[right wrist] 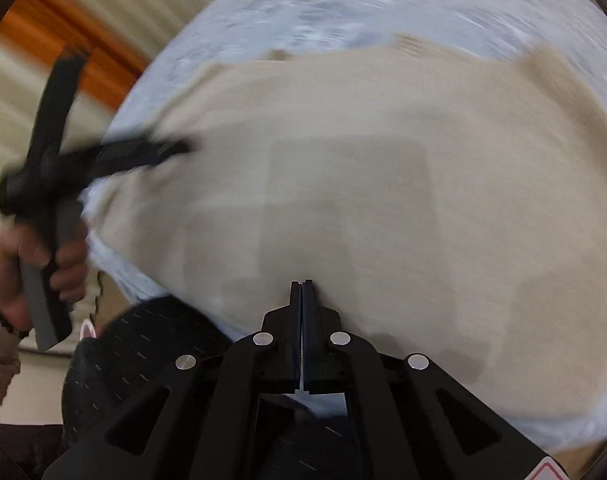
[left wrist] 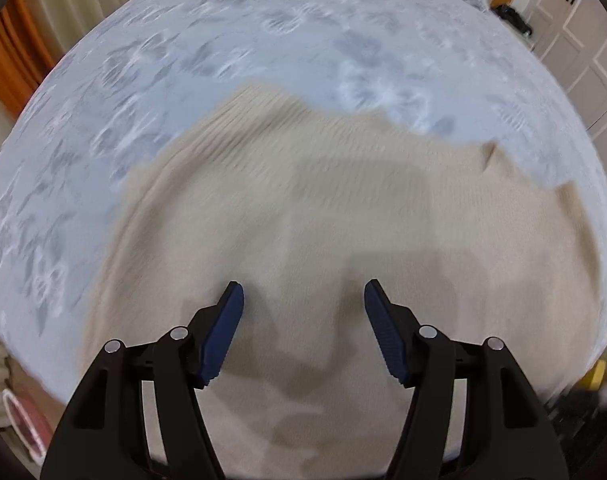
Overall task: Fold small clothes
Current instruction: 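Grasp the folded sweater edge with the left tool while the right tool grasps it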
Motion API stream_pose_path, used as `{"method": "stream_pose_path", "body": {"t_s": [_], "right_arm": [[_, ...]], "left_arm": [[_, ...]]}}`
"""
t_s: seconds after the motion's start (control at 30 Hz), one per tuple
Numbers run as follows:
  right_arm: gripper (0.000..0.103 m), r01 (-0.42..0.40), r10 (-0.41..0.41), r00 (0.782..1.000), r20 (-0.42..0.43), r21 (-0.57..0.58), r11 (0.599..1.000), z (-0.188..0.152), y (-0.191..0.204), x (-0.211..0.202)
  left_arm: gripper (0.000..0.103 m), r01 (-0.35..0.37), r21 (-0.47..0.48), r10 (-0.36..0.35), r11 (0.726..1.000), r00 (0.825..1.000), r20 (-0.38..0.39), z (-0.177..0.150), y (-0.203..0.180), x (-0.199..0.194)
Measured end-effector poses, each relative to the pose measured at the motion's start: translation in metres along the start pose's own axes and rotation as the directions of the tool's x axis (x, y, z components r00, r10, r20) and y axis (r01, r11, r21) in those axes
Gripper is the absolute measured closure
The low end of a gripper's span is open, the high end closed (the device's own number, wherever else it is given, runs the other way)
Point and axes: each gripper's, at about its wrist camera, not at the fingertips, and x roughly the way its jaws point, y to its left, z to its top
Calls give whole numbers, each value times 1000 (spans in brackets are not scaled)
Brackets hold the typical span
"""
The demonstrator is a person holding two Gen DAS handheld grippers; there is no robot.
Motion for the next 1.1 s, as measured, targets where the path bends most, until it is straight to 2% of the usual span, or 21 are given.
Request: {"method": "stream_pose_path", "body": {"t_s": [0.03,0.1,0.17,0.2,0.27,0.3,0.33,0.4,0.43,0.5,0.57,0.6,0.63,0.67,0.7,0.73,0.87,0.93,1.0,1.07,1.1], "right_arm": [[103,-1,0,1000,15,47,999,-5,-17,-9],[103,62,-71,996,54,155,986,-20,-61,-33],[103,158,-176,983,46,267,951,-38,-104,-53],[103,146,-174,983,52,340,929,-50,-126,-67],[86,134,-193,976,103,412,901,-66,-140,-95],[77,129,-205,969,135,429,894,-73,-143,-109],[60,96,-183,970,163,432,897,-79,-143,-116],[42,13,-107,975,192,436,900,-86,-144,-116],[42,-16,-72,980,183,439,899,-85,-140,-105],[42,-43,-26,989,143,456,889,-83,-140,-80],[44,-55,-2,993,118,481,875,-79,-139,-58],[62,-78,25,993,113,503,861,-73,-141,-47],[97,-96,43,993,114,514,852,-69,-141,-42],[94,-117,61,990,125,514,850,-61,-137,-42],[95,-110,39,987,153,493,863,-53,-128,-47],[96,-105,18,981,191,459,882,-51,-115,-60],[98,-83,-43,948,314,377,922,-48,-97,-123],[98,-26,-93,957,276,401,916,-59,-117,-121],[98,50,-143,975,171,457,888,-70,-147,-87],[98,70,-130,988,87,499,864,-79,-165,-55],[97,47,-109,990,92,508,860,-80,-166,-50]], "left_arm": [[40,-12,-19,12,1000,1000,-17,-9,14,3],[40,47,-82,-49,996,999,-23,-23,43,6],[40,102,-126,-104,987,995,-7,-30,61,2],[42,109,-144,-111,984,994,-5,-31,65,-3],[42,127,-203,-124,971,992,27,-30,71,-21],[32,167,-248,-149,954,985,92,-33,79,-36],[20,183,-279,-150,943,979,136,-36,86,-46],[10,162,-354,-111,921,981,161,-46,103,-52],[10,143,-381,-99,913,986,133,-50,109,-46],[11,114,-467,-115,877,993,26,-63,126,-21],[14,141,-549,-163,824,987,8,-75,137,-9],[23,163,-587,-190,793,982,16,-80,141,-4],[37,173,-603,-201,778,979,23,-82,142,-3],[50,187,-609,-209,771,977,36,-81,141,-4],[71,231,-609,-250,759,967,55,-78,140,-8],[75,235,-611,-252,756,966,60,-75,140,-13],[78,270,-553,-238,788,962,131,-67,138,-52],[82,247,-560,-227,791,968,106,-72,138,-46],[91,194,-576,-202,794,978,52,-78,141,-25],[89,201,-621,-223,758,974,42,-90,150,-5],[88,214,-638,-225,739,972,65,-92,151,-6]]}}
